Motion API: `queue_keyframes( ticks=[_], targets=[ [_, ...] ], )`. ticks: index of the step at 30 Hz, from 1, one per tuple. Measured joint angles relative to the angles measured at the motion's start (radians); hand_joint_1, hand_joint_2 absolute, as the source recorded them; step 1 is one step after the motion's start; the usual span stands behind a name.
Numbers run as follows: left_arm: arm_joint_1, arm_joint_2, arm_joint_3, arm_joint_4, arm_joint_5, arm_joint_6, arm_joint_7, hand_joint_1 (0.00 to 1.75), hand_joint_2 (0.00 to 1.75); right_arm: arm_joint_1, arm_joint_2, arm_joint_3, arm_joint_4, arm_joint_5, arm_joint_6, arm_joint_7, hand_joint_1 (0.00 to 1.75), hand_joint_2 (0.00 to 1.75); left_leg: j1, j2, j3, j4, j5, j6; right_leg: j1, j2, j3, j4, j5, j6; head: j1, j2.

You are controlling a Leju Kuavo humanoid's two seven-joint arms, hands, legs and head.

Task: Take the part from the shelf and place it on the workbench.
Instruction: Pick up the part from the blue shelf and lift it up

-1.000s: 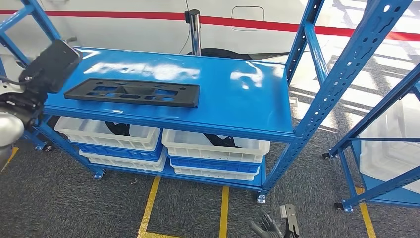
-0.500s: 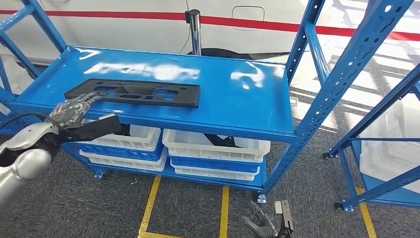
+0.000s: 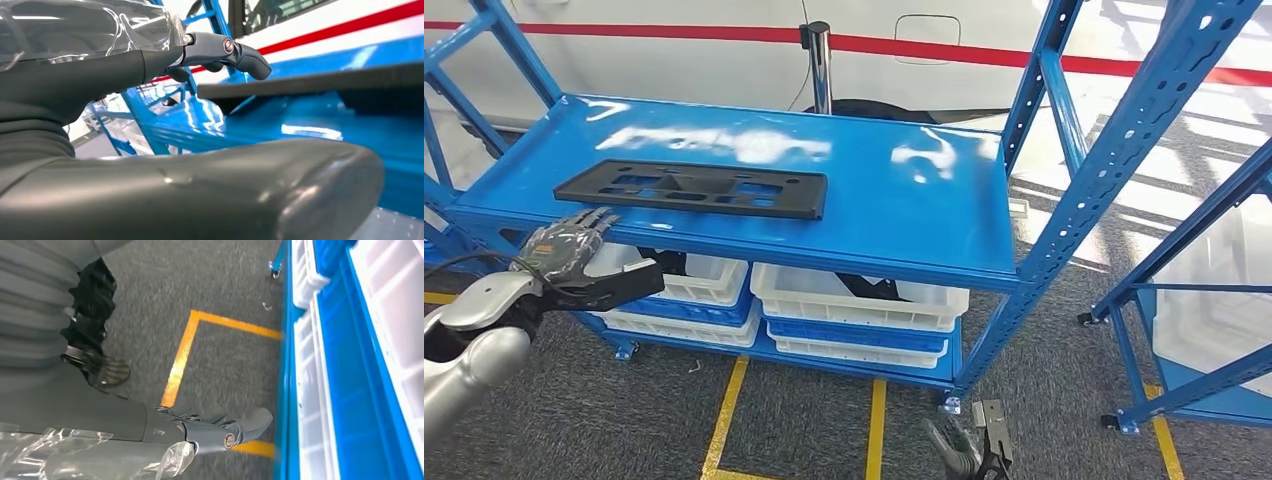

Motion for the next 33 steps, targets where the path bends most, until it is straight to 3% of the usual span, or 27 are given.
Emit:
queue_keyframes(
  ticks=[1, 3, 5, 6, 8, 10, 11, 12, 14, 15, 17, 21, 23, 25, 26, 27, 28, 31, 33],
  targets=[
    [0.002, 0.000, 0.005, 0.000, -0.001, 0.002, -0.002, 0.00, 0.00, -0.001, 0.000, 0.000, 0.000, 0.001, -0.007, 0.003, 0.00, 0.00, 0.000, 0.000, -0.002, 0.001, -0.002, -0.007, 0.002, 0.003, 0.009, -0.025, 0.002, -0.005, 0.000, 0.000],
    [0.007, -0.001, 0.013, 0.000, 0.004, 0.005, -0.008, 0.00, 0.00, -0.002, 0.000, 0.000, 0.000, 0.006, -0.024, 0.009, 0.00, 0.00, 0.001, 0.000, -0.007, 0.001, -0.003, -0.018, 0.007, 0.006, 0.005, -0.028, -0.004, -0.020, -0.001, 0.000],
    [0.009, -0.002, 0.023, 0.000, 0.012, 0.006, -0.014, 0.00, 0.00, -0.002, 0.001, 0.000, 0.000, 0.010, -0.039, 0.014, 0.00, 0.00, 0.006, 0.002, -0.019, 0.025, -0.021, -0.026, 0.006, 0.006, 0.005, -0.028, -0.004, -0.034, -0.002, 0.000],
    [0.009, -0.002, 0.028, 0.000, 0.013, 0.006, -0.016, 0.00, 0.00, -0.002, 0.001, 0.000, 0.000, 0.011, -0.045, 0.015, 0.00, 0.00, 0.007, 0.002, -0.038, 0.065, -0.042, -0.029, 0.004, 0.007, 0.005, -0.029, -0.003, -0.039, -0.003, 0.000],
    [0.014, -0.002, 0.035, 0.000, 0.015, 0.005, -0.018, 0.00, 0.00, -0.001, 0.002, 0.000, 0.000, 0.014, -0.057, 0.017, 0.00, 0.00, 0.007, 0.002, -0.112, 0.210, -0.101, -0.032, 0.006, 0.007, 0.006, -0.030, -0.005, -0.047, -0.006, 0.000],
    [0.026, -0.003, 0.036, 0.000, 0.015, 0.006, -0.020, 0.00, 0.00, -0.001, 0.003, 0.000, 0.000, 0.018, -0.071, 0.019, 0.00, 0.00, 0.006, 0.002, -0.174, 0.318, -0.122, -0.033, 0.011, 0.008, 0.008, -0.030, -0.007, -0.050, -0.006, 0.000],
    [0.031, -0.003, 0.037, 0.000, 0.013, 0.007, -0.022, 0.00, 0.00, -0.001, 0.004, 0.000, 0.000, 0.019, -0.078, 0.020, 0.00, 0.00, 0.005, 0.002, -0.179, 0.310, -0.103, -0.030, 0.013, 0.009, 0.009, -0.030, -0.007, -0.051, -0.006, 0.000],
    [0.034, -0.003, 0.039, 0.000, 0.011, 0.010, -0.024, 0.00, 0.00, -0.001, 0.005, 0.000, 0.000, 0.019, -0.087, 0.021, 0.00, 0.00, 0.003, 0.002, -0.166, 0.264, -0.068, -0.026, 0.016, 0.009, 0.011, -0.029, -0.008, -0.051, -0.006, 0.000],
    [0.035, -0.003, 0.047, -0.001, 0.005, 0.016, -0.028, 0.00, 0.00, -0.002, 0.008, 0.000, 0.000, 0.021, -0.100, 0.023, 0.00, 0.00, -0.005, 0.002, -0.111, 0.120, 0.008, -0.012, 0.021, 0.010, 0.013, -0.029, -0.009, -0.049, -0.007, 0.000],
    [0.034, -0.003, 0.050, -0.001, 0.003, 0.019, -0.029, 0.00, 0.00, -0.003, 0.008, 0.000, 0.000, 0.021, -0.104, 0.024, 0.00, 0.00, -0.009, 0.003, -0.089, 0.065, 0.028, -0.006, 0.023, 0.010, 0.012, -0.028, -0.010, -0.048, -0.007, 0.000],
    [0.034, -0.003, 0.054, -0.002, -0.003, 0.021, -0.031, 0.00, 0.00, -0.004, 0.009, 0.000, 0.000, 0.024, -0.107, 0.026, 0.00, 0.00, -0.015, 0.003, -0.073, 0.027, 0.034, -0.001, 0.027, 0.010, 0.008, -0.027, -0.010, -0.044, -0.006, 0.000],
    [0.038, -0.005, 0.058, -0.005, -0.009, 0.024, -0.033, 0.00, 0.00, -0.005, 0.010, 0.000, 0.000, 0.030, -0.117, 0.029, 0.00, 0.00, -0.012, 0.003, -0.072, 0.023, 0.040, 0.011, 0.023, 0.008, 0.001, -0.012, -0.019, -0.029, -0.006, 0.000],
    [0.038, -0.006, 0.061, -0.008, -0.012, 0.026, -0.035, 0.00, 0.00, -0.006, 0.010, 0.000, 0.000, 0.031, -0.121, 0.033, 0.00, 0.00, -0.008, 0.004, -0.069, 0.020, 0.042, 0.019, 0.021, 0.007, -0.037, 0.076, -0.069, -0.018, -0.004, 0.000],
    [0.040, -0.009, 0.062, -0.011, -0.017, 0.027, -0.039, 0.00, 0.00, -0.005, 0.011, 0.000, 0.000, 0.036, -0.123, 0.038, 0.00, 0.00, -0.010, 0.004, -0.068, 0.020, 0.041, 0.024, 0.019, 0.007, -0.105, 0.218, -0.128, -0.012, -0.003, 0.000],
    [0.042, -0.011, 0.061, -0.011, -0.020, 0.026, -0.041, 0.00, 0.00, -0.004, 0.012, 0.000, 0.000, 0.038, -0.123, 0.041, 0.00, 0.00, -0.011, 0.004, -0.067, 0.020, 0.040, 0.025, 0.019, 0.007, -0.127, 0.262, -0.138, -0.011, -0.003, 0.000],
    [0.043, -0.013, 0.061, -0.011, -0.022, 0.026, -0.043, 0.00, 0.00, -0.003, 0.013, 0.000, 0.000, 0.040, -0.123, 0.043, 0.00, 0.00, -0.012, 0.004, -0.066, 0.020, 0.039, 0.026, 0.018, 0.007, -0.131, 0.269, -0.129, -0.011, -0.003, 0.000],
    [0.044, -0.015, 0.061, -0.011, -0.023, 0.025, -0.044, 0.00, 0.00, -0.003, 0.013, 0.001, 0.000, 0.041, -0.124, 0.044, 0.00, 0.00, -0.012, 0.003, -0.064, 0.020, 0.039, 0.026, 0.019, 0.007, -0.112, 0.229, -0.102, -0.014, -0.003, 0.000],
    [0.044, -0.018, 0.062, -0.012, -0.024, 0.025, -0.046, 0.00, 0.00, -0.005, 0.013, 0.001, 0.000, 0.042, -0.124, 0.045, 0.00, 0.00, -0.015, 0.001, -0.058, 0.021, 0.035, 0.021, 0.023, 0.007, -0.006, 0.015, -0.016, -0.030, -0.003, 0.000],
    [0.044, -0.018, 0.062, -0.013, -0.024, 0.025, -0.046, 0.00, 0.00, -0.007, 0.014, 0.001, 0.000, 0.043, -0.124, 0.045, 0.00, 0.00, -0.017, 0.001, -0.059, 0.020, 0.032, 0.014, 0.028, 0.006, 0.018, -0.035, -0.010, -0.037, -0.004, 0.000]
  ],
)
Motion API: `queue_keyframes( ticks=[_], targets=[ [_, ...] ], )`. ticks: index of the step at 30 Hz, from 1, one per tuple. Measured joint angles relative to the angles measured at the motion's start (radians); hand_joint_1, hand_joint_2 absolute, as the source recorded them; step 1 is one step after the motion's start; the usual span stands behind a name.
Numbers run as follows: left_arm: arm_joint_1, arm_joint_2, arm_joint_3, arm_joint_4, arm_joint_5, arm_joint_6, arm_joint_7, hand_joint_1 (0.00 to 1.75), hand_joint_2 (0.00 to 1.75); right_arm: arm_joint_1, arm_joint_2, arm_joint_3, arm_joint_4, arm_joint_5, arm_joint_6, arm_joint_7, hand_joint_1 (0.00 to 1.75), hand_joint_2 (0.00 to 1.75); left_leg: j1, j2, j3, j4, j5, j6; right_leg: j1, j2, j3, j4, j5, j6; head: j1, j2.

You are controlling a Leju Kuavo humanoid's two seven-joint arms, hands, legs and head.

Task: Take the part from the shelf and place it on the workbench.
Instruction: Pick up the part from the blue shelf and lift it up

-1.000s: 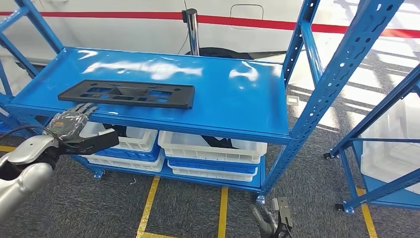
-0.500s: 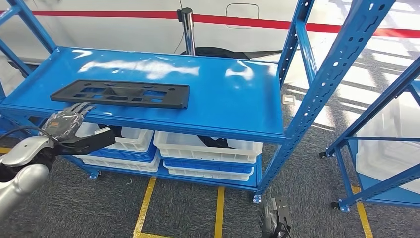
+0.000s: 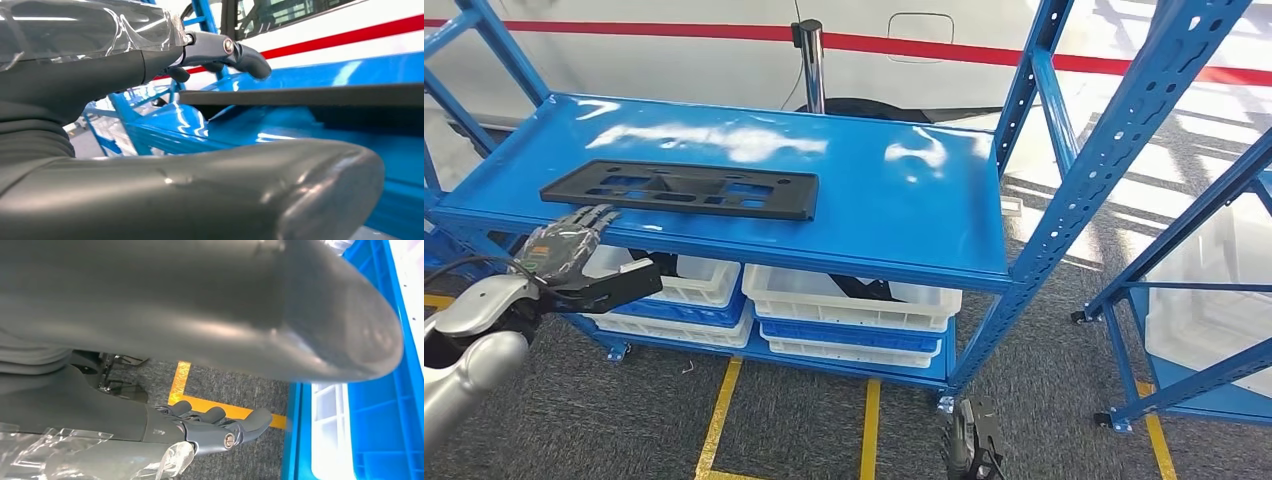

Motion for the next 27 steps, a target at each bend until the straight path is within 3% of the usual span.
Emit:
queue_keyframes(
  ticks=[3, 4, 6, 8, 9, 10, 12, 14, 17, 19, 21, 23, 24, 25, 27],
  targets=[
    [0.000, -0.001, 0.002, -0.002, 0.000, 0.000, 0.000, 0.00, 0.00, 0.000, 0.001, 0.000, 0.000, 0.000, 0.000, 0.000, 0.00, 0.00, 0.003, 0.001, -0.007, 0.012, -0.012, -0.015, -0.003, -0.001, 0.003, -0.008, 0.003, -0.010, 0.000, 0.000],
    [0.000, 0.000, 0.003, -0.002, 0.000, 0.000, 0.000, 0.00, 0.00, -0.001, 0.002, 0.000, 0.000, 0.000, 0.000, 0.000, 0.00, 0.00, 0.005, 0.001, -0.020, 0.040, -0.028, -0.020, -0.006, -0.001, 0.005, -0.011, 0.004, -0.014, -0.001, 0.000],
    [0.000, 0.000, 0.005, -0.002, 0.000, -0.001, 0.000, 0.00, 0.00, 0.000, 0.002, 0.000, 0.000, 0.000, -0.001, 0.000, 0.00, 0.00, 0.008, 0.001, -0.079, 0.162, -0.085, -0.029, -0.009, -0.001, 0.008, -0.013, 0.002, -0.019, -0.003, 0.000],
    [0.006, 0.000, 0.005, -0.002, 0.000, -0.002, 0.000, 0.00, 0.00, 0.001, 0.003, 0.000, 0.000, 0.001, -0.004, 0.000, 0.00, 0.87, 0.012, 0.001, -0.150, 0.292, -0.125, -0.036, -0.011, 0.000, 0.011, -0.013, -0.002, -0.021, -0.004, 0.000],
    [0.010, -0.001, 0.005, -0.002, 0.000, -0.003, 0.000, 0.00, 0.00, 0.002, 0.003, 0.000, 0.000, 0.002, -0.005, 0.000, 0.00, 1.31, 0.014, 0.001, -0.166, 0.314, -0.122, -0.039, -0.012, 0.001, 0.013, -0.012, -0.005, -0.019, -0.004, 0.000],
    [0.013, -0.001, 0.005, -0.002, 0.000, -0.003, 0.000, 0.00, 0.00, 0.003, 0.004, 0.000, 0.000, 0.003, -0.006, 0.000, 0.00, 1.75, 0.017, 0.001, -0.160, 0.290, -0.096, -0.042, -0.014, 0.002, 0.019, -0.012, -0.010, -0.016, -0.004, 0.000],
    [0.014, -0.001, 0.006, -0.003, 0.000, -0.003, 0.000, 0.00, 0.00, 0.004, 0.006, 0.000, 0.000, 0.004, -0.009, 0.000, 0.00, 1.75, 0.022, 0.004, -0.100, 0.150, -0.018, -0.048, -0.018, 0.003, 0.034, -0.012, -0.021, -0.006, -0.004, 0.000],
    [0.013, 0.000, 0.008, -0.005, 0.002, -0.005, 0.000, 0.00, 0.00, 0.003, 0.007, 0.000, 0.000, 0.005, -0.012, 0.001, 0.00, 1.75, 0.022, 0.005, -0.043, 0.030, 0.020, -0.042, -0.015, 0.003, 0.043, -0.010, -0.033, 0.007, -0.004, 0.000],
    [0.018, 0.000, 0.010, -0.008, 0.004, -0.009, 0.002, 0.00, 0.00, 0.003, 0.007, 0.000, 0.000, 0.006, -0.013, 0.004, 0.00, 1.75, 0.019, 0.001, -0.025, 0.005, 0.009, -0.014, -0.012, 0.003, 0.049, -0.007, -0.041, 0.021, -0.002, 0.000],
    [0.018, 0.000, 0.015, -0.012, 0.004, -0.010, 0.002, 0.00, 0.00, 0.002, 0.008, 0.000, 0.000, 0.006, -0.014, 0.006, 0.00, 1.75, 0.019, -0.001, -0.012, 0.003, 0.002, 0.001, -0.014, 0.000, 0.041, 0.025, -0.052, 0.029, -0.001, 0.000],
    [0.016, 0.000, 0.020, -0.016, 0.004, -0.011, 0.002, 0.00, 0.00, 0.002, 0.009, 0.000, 0.000, 0.007, -0.014, 0.007, 0.00, 1.75, 0.018, -0.002, 0.004, 0.003, -0.008, 0.013, -0.016, -0.002, -0.017, 0.133, -0.089, 0.036, 0.000, 0.000],
    [0.019, 0.001, 0.021, -0.018, 0.004, -0.012, 0.002, 0.00, 0.00, 0.004, 0.010, 0.000, 0.000, 0.007, -0.014, 0.008, 0.00, 1.75, 0.013, -0.002, 0.020, 0.003, -0.021, 0.020, -0.016, -0.002, -0.109, 0.270, -0.132, 0.038, 0.001, 0.000],
    [0.022, 0.001, 0.021, -0.018, 0.004, -0.013, 0.003, 0.00, 0.00, 0.006, 0.010, 0.000, 0.000, 0.007, -0.014, 0.009, 0.00, 1.75, 0.010, -0.004, 0.028, 0.003, -0.029, 0.022, -0.014, -0.002, -0.143, 0.305, -0.138, 0.035, 0.001, 0.000],
    [0.024, 0.001, 0.022, -0.019, 0.004, -0.014, 0.004, 0.00, 0.00, 0.008, 0.010, 0.000, 0.000, 0.007, -0.014, 0.009, 0.00, 1.75, 0.006, -0.005, 0.038, 0.003, -0.037, 0.023, -0.012, -0.002, -0.156, 0.298, -0.123, 0.029, 0.001, 0.000],
    [0.025, 0.001, 0.023, -0.022, 0.004, -0.017, 0.005, 0.00, 0.00, 0.012, 0.010, 0.000, 0.000, 0.007, -0.014, 0.010, 0.00, 1.75, 0.000, -0.009, 0.062, 0.002, -0.056, 0.025, -0.001, -0.002, -0.128, 0.176, -0.039, 0.006, 0.001, 0.000]
  ],
)
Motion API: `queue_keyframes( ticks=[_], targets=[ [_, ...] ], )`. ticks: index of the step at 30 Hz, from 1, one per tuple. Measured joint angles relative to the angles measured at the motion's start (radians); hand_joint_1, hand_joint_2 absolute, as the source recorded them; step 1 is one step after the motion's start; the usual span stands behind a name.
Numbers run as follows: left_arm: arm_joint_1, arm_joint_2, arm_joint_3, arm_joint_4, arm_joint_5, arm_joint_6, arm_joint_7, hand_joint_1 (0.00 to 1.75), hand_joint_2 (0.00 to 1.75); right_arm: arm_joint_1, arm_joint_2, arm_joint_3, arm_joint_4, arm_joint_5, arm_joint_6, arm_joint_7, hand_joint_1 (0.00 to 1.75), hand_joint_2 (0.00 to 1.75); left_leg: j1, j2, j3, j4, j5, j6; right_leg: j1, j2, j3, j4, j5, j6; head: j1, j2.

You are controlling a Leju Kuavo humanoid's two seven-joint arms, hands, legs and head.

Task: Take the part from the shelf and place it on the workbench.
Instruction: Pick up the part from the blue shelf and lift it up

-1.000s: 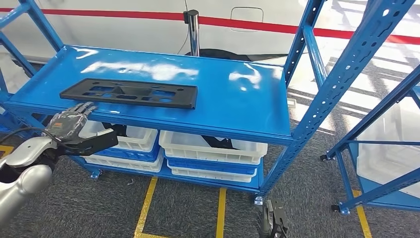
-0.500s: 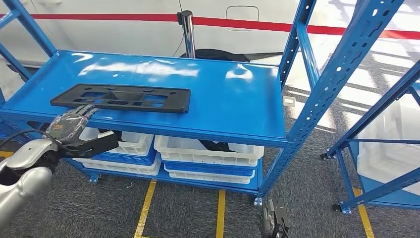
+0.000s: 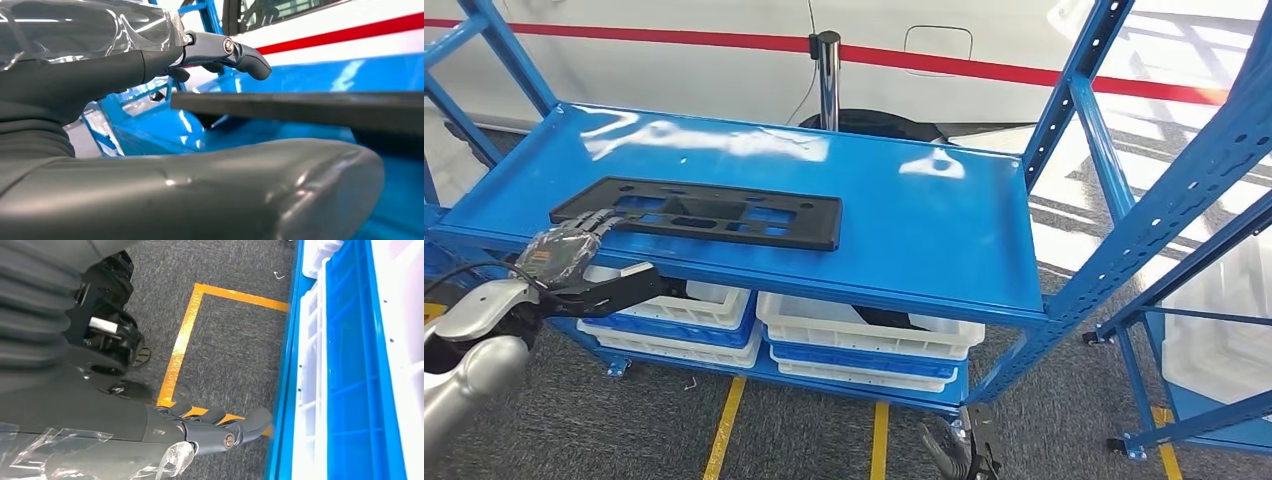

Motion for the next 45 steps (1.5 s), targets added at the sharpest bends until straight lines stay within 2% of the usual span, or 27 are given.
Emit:
queue_keyframes(
  ticks=[1, 3, 7, 9, 11, 13, 14, 16, 17, 18, 19, 21, 23, 24, 26, 27, 28, 29, 31, 33, 35, 38, 39, 42, 43, 44, 45],
  targets=[
    [0.001, 0.000, 0.000, -0.001, 0.001, -0.002, 0.001, 0.00, 0.00, 0.001, -0.001, 0.000, 0.000, 0.000, 0.000, 0.000, 0.00, 1.75, -0.002, -0.001, 0.012, -0.001, -0.010, -0.001, 0.008, 0.003, 0.024, -0.075, 0.050, -0.013, 0.000, 0.000],
    [0.005, 0.000, 0.000, -0.003, 0.005, -0.005, 0.004, 0.00, 0.00, 0.001, -0.002, 0.000, 0.001, 0.000, -0.002, 0.001, 0.00, 1.75, -0.003, -0.003, 0.027, -0.008, -0.025, -0.008, 0.021, 0.008, 0.057, -0.165, 0.093, -0.031, 0.000, 0.000],
    [0.009, 0.001, 0.003, -0.011, 0.009, -0.007, 0.007, 0.00, 0.00, 0.002, 0.000, 0.000, 0.001, 0.000, -0.004, 0.001, 0.00, 1.75, -0.001, -0.003, 0.042, 0.017, -0.030, -0.026, 0.019, 0.010, 0.103, -0.203, 0.083, -0.047, 0.000, 0.000],
    [0.007, 0.002, 0.005, -0.013, 0.010, -0.006, 0.007, 0.00, 0.00, 0.001, 0.001, 0.000, 0.001, 0.000, -0.004, 0.001, 0.00, 1.75, 0.003, -0.001, -0.006, 0.108, -0.055, -0.034, 0.012, 0.010, 0.129, -0.213, 0.074, -0.052, -0.001, 0.000],
    [0.013, 0.002, 0.006, -0.013, 0.015, -0.006, 0.006, 0.00, 0.00, 0.002, 0.002, 0.000, 0.001, 0.000, -0.004, 0.001, 0.00, 1.75, 0.010, -0.001, -0.092, 0.229, -0.101, -0.047, 0.009, 0.011, 0.145, -0.214, 0.060, -0.051, -0.003, 0.000],
    [0.023, 0.002, 0.006, -0.013, 0.019, -0.004, 0.002, 0.00, 0.00, 0.005, 0.003, 0.000, 0.001, 0.001, -0.004, 0.002, 0.00, 1.75, 0.020, 0.000, -0.149, 0.261, -0.119, -0.061, 0.005, 0.015, 0.165, -0.213, 0.041, -0.045, -0.004, 0.000],
    [0.026, 0.002, 0.006, -0.013, 0.020, -0.003, 0.000, 0.00, 0.44, 0.008, 0.004, 0.000, 0.001, 0.001, -0.004, 0.003, 0.00, 1.75, 0.026, 0.001, -0.156, 0.227, -0.095, -0.068, 0.002, 0.016, 0.178, -0.213, 0.031, -0.040, -0.004, 0.000],
    [0.030, 0.001, 0.006, -0.013, 0.035, 0.011, -0.011, 0.00, 1.31, 0.010, 0.005, 0.000, 0.001, 0.002, -0.004, 0.003, 0.00, 1.75, 0.037, 0.005, -0.143, 0.096, 0.020, -0.083, -0.002, 0.017, 0.202, -0.210, 0.010, -0.027, -0.004, 0.000],
    [0.035, 0.000, 0.006, -0.013, 0.053, 0.024, -0.022, 0.00, 1.75, 0.010, 0.005, 0.000, 0.001, 0.002, -0.005, 0.004, 0.00, 1.75, 0.038, 0.007, -0.136, 0.040, 0.069, -0.084, -0.003, 0.018, 0.208, -0.208, 0.001, -0.020, -0.004, 0.000],
    [0.044, -0.002, 0.006, -0.014, 0.075, 0.037, -0.039, 0.00, 1.75, 0.009, 0.005, 0.000, 0.002, 0.003, -0.006, 0.005, 0.00, 1.75, 0.038, 0.008, -0.133, 0.006, 0.105, -0.080, -0.003, 0.019, 0.211, -0.206, -0.007, -0.013, -0.003, 0.000],
    [0.054, -0.005, 0.006, -0.015, 0.095, 0.049, -0.055, 0.00, 1.75, 0.009, 0.005, 0.000, 0.002, 0.004, -0.007, 0.006, 0.00, 1.75, 0.035, 0.008, -0.132, -0.005, 0.118, -0.072, -0.003, 0.020, 0.211, -0.206, -0.013, -0.007, -0.003, 0.000],
    [0.066, -0.010, 0.007, -0.018, 0.117, 0.057, -0.080, 0.00, 1.75, 0.007, 0.005, 0.001, 0.002, 0.007, -0.007, 0.007, 0.00, 1.75, 0.031, 0.005, -0.128, 0.000, 0.113, -0.052, -0.005, 0.020, 0.211, -0.204, -0.024, 0.003, -0.001, 0.000],
    [0.064, -0.015, 0.007, -0.025, 0.124, 0.057, -0.092, 0.00, 1.75, 0.005, 0.006, 0.001, 0.002, 0.009, -0.007, 0.008, 0.00, 1.75, 0.031, 0.004, -0.119, 0.000, 0.105, -0.039, -0.009, 0.013, 0.195, -0.159, -0.050, 0.014, 0.001, 0.000],
    [0.064, -0.018, 0.005, -0.029, 0.127, 0.053, -0.096, 0.00, 1.75, 0.004, 0.007, 0.001, 0.002, 0.010, -0.007, 0.009, 0.00, 1.75, 0.030, 0.005, -0.113, -0.001, 0.101, -0.032, -0.010, 0.008, 0.169, -0.105, -0.073, 0.019, 0.002, 0.000],
    [0.064, -0.026, -0.003, -0.034, 0.134, 0.042, -0.101, 0.00, 1.75, 0.003, 0.009, 0.002, 0.002, 0.012, -0.007, 0.011, 0.00, 1.75, 0.026, 0.006, -0.103, -0.001, 0.093, -0.023, -0.012, 0.002, 0.085, 0.046, -0.124, 0.026, 0.003, 0.000],
    [0.064, -0.030, -0.009, -0.036, 0.138, 0.037, -0.102, 0.00, 1.75, 0.003, 0.009, 0.002, 0.002, 0.012, -0.007, 0.013, 0.00, 1.75, 0.024, 0.005, -0.099, -0.001, 0.089, -0.020, -0.012, 0.001, 0.047, 0.102, -0.134, 0.027, 0.003, 0.000],
    [0.065, -0.035, -0.015, -0.039, 0.140, 0.033, -0.104, 0.00, 1.75, 0.004, 0.010, 0.002, 0.002, 0.013, -0.007, 0.014, 0.00, 1.75, 0.021, 0.004, -0.094, -0.001, 0.086, -0.019, -0.011, 0.000, 0.025, 0.120, -0.124, 0.024, 0.003, 0.000],
    [0.064, -0.039, -0.021, -0.044, 0.140, 0.030, -0.106, 0.00, 1.75, 0.004, 0.010, 0.002, 0.002, 0.013, -0.008, 0.015, 0.00, 1.75, 0.019, 0.003, -0.089, -0.001, 0.083, -0.018, -0.010, 0.000, 0.025, 0.094, -0.094, 0.017, 0.003, 0.000],
    [0.060, -0.046, -0.032, -0.056, 0.137, 0.024, -0.112, 0.00, 1.75, 0.002, 0.009, 0.002, 0.002, 0.014, -0.008, 0.017, 0.00, 1.75, 0.014, 0.000, -0.078, -0.002, 0.077, -0.018, -0.002, 0.001, 0.074, -0.046, -0.007, -0.006, 0.003, 0.000],
    [0.054, -0.053, -0.043, -0.066, 0.132, 0.016, -0.116, 0.00, 1.75, -0.002, 0.008, 0.002, 0.002, 0.014, -0.010, 0.018, 0.00, 1.75, 0.009, -0.003, -0.073, -0.003, 0.071, -0.024, 0.008, -0.001, 0.123, -0.162, 0.041, -0.025, 0.003, 0.000],
    [0.049, -0.061, -0.054, -0.077, 0.121, 0.006, -0.117, 0.00, 1.75, -0.006, 0.008, 0.002, 0.002, 0.016, -0.011, 0.019, 0.00, 1.75, 0.008, -0.003, -0.071, -0.004, 0.067, -0.033, 0.013, -0.003, 0.133, -0.189, 0.045, -0.029, 0.003, 0.000],
    [0.034, -0.067, -0.073, -0.096, 0.078, -0.011, -0.115, 0.00, 1.75, -0.006, 0.010, 0.003, 0.002, 0.019, -0.011, 0.020, 0.00, 1.75, 0.009, 0.000, -0.084, 0.024, 0.044, -0.045, 0.004, -0.004, 0.140, -0.202, 0.054, -0.031, 0.002, 0.000],
    [0.028, -0.068, -0.079, -0.100, 0.058, -0.020, -0.113, 0.00, 1.75, -0.006, 0.011, 0.003, 0.002, 0.019, -0.012, 0.020, 0.00, 1.75, 0.010, 0.001, -0.103, 0.068, 0.019, -0.049, 0.000, -0.004, 0.143, -0.206, 0.057, -0.032, 0.001, 0.000],
    [0.019, -0.070, -0.100, -0.107, -0.002, -0.049, -0.105, 0.00, 1.75, -0.005, 0.013, 0.003, 0.002, 0.020, -0.013, 0.022, 0.00, 1.75, 0.016, 0.003, -0.196, 0.267, -0.067, -0.061, -0.002, -0.003, 0.144, -0.207, 0.057, -0.035, -0.001, 0.000],
    [0.018, -0.071, -0.108, -0.108, -0.020, -0.057, -0.103, 0.00, 1.75, -0.004, 0.015, 0.004, 0.002, 0.020, -0.014, 0.022, 0.00, 1.75, 0.018, 0.003, -0.212, 0.297, -0.070, -0.065, -0.002, -0.002, 0.144, -0.207, 0.056, -0.035, -0.001, 0.000],
    [0.017, -0.072, -0.115, -0.108, -0.037, -0.063, -0.101, 0.00, 1.75, -0.003, 0.016, 0.004, 0.002, 0.020, -0.014, 0.023, 0.00, 1.75, 0.020, 0.004, -0.209, 0.286, -0.054, -0.069, -0.004, -0.001, 0.145, -0.206, 0.055, -0.033, -0.001, 0.000],
    [0.015, -0.072, -0.122, -0.109, -0.051, -0.069, -0.099, 0.00, 1.75, -0.002, 0.017, 0.004, 0.002, 0.020, -0.014, 0.023, 0.00, 1.75, 0.022, 0.006, -0.186, 0.233, -0.022, -0.072, -0.005, 0.000, 0.146, -0.204, 0.053, -0.031, -0.001, 0.000]
  ],
)
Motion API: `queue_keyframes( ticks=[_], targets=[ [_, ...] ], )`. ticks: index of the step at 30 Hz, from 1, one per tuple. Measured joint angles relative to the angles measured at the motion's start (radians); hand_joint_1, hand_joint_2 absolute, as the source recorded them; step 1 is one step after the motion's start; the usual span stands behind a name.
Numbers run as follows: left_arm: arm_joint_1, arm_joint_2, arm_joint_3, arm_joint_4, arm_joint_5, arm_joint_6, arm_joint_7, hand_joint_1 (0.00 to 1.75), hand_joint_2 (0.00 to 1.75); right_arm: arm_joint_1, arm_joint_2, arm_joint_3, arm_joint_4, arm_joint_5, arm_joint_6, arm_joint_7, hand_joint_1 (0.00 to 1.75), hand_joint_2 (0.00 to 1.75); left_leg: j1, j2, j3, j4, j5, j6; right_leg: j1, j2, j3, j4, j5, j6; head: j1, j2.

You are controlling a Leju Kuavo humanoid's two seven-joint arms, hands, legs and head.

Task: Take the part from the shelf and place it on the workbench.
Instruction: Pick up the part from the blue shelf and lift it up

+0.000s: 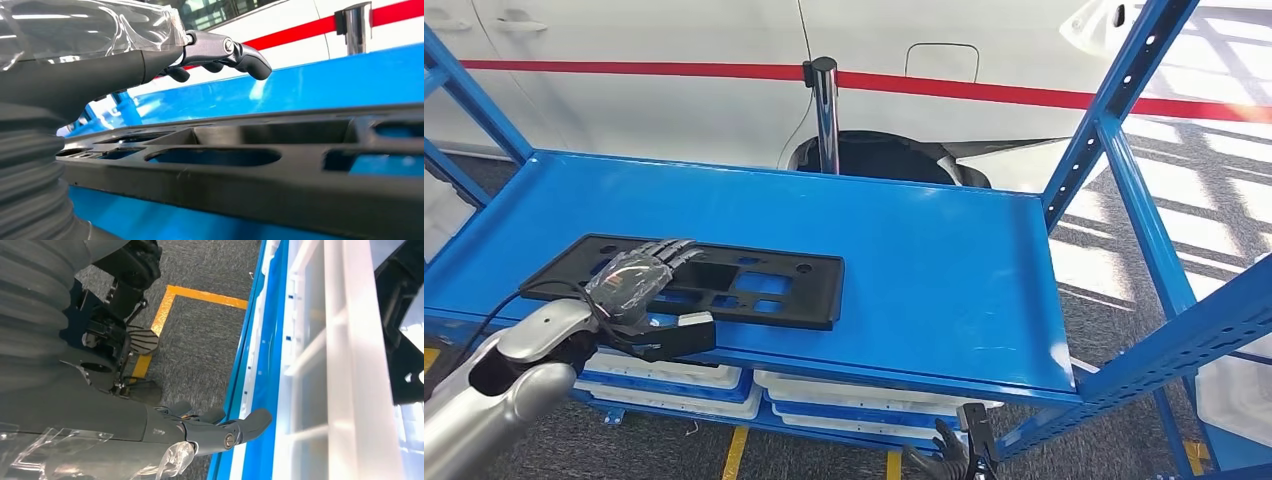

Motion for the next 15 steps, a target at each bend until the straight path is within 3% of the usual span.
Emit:
queue_keyframes(
  ticks=[2, 4, 8, 9, 12, 13, 14, 15],
  targets=[
    [-0.007, 0.000, -0.012, -0.001, -0.024, -0.008, 0.002, 0.00, 1.75, 0.000, 0.001, 0.000, 0.000, 0.000, 0.000, 0.001, 0.00, 1.75, 0.002, 0.003, 0.070, -0.149, 0.065, -0.004, 0.000, 0.001, -0.001, 0.008, -0.007, 0.010, 0.000, 0.000],
    [-0.011, 0.000, -0.023, -0.002, -0.042, -0.014, 0.002, 0.00, 1.75, 0.000, 0.001, 0.000, 0.000, -0.001, -0.002, 0.001, 0.00, 1.75, 0.001, 0.001, 0.107, -0.227, 0.089, 0.006, 0.003, 0.002, -0.003, 0.016, -0.012, 0.020, 0.001, 0.000],
    [-0.013, 0.001, -0.037, -0.003, -0.068, -0.021, 0.002, 0.00, 1.75, 0.003, 0.001, 0.000, 0.000, -0.002, -0.003, 0.001, 0.00, 1.75, -0.002, -0.002, 0.110, -0.232, 0.092, 0.035, -0.001, 0.001, -0.012, 0.038, -0.029, 0.036, 0.003, 0.000],
    [-0.015, 0.001, -0.038, -0.003, -0.075, -0.023, 0.002, 0.00, 1.75, 0.003, 0.001, 0.000, 0.000, -0.002, -0.003, 0.001, 0.00, 1.75, -0.001, -0.001, 0.111, -0.233, 0.093, 0.040, -0.003, 0.001, -0.029, 0.077, -0.052, 0.041, 0.004, 0.000],
    [-0.017, 0.002, -0.042, -0.004, -0.095, -0.028, 0.001, 0.00, 1.75, 0.006, 0.001, 0.000, 0.000, -0.005, -0.003, 0.001, 0.00, 1.75, 0.000, -0.001, 0.113, -0.234, 0.092, 0.047, -0.006, 0.000, -0.129, 0.284, -0.142, 0.051, 0.004, 0.000],
    [-0.017, 0.002, -0.044, -0.004, -0.099, -0.029, 0.001, 0.00, 1.75, 0.007, 0.001, 0.000, 0.000, -0.006, -0.003, 0.001, 0.00, 1.75, 0.000, -0.001, 0.113, -0.233, 0.091, 0.047, -0.006, 0.000, -0.152, 0.327, -0.151, 0.052, 0.004, 0.000],
    [-0.017, 0.002, -0.046, -0.004, -0.105, -0.031, 0.000, 0.00, 1.75, 0.009, 0.001, 0.000, 0.000, -0.006, -0.003, 0.001, 0.00, 1.75, 0.000, -0.002, 0.115, -0.233, 0.090, 0.047, -0.006, 0.000, -0.156, 0.328, -0.140, 0.051, 0.004, 0.000],
    [-0.018, 0.003, -0.047, -0.004, -0.113, -0.035, -0.001, 0.00, 1.75, 0.009, 0.001, 0.000, 0.000, -0.006, -0.003, 0.001, 0.00, 1.75, 0.000, -0.003, 0.117, -0.233, 0.089, 0.047, -0.006, 0.000, -0.139, 0.288, -0.112, 0.048, 0.004, 0.000]
  ],
)
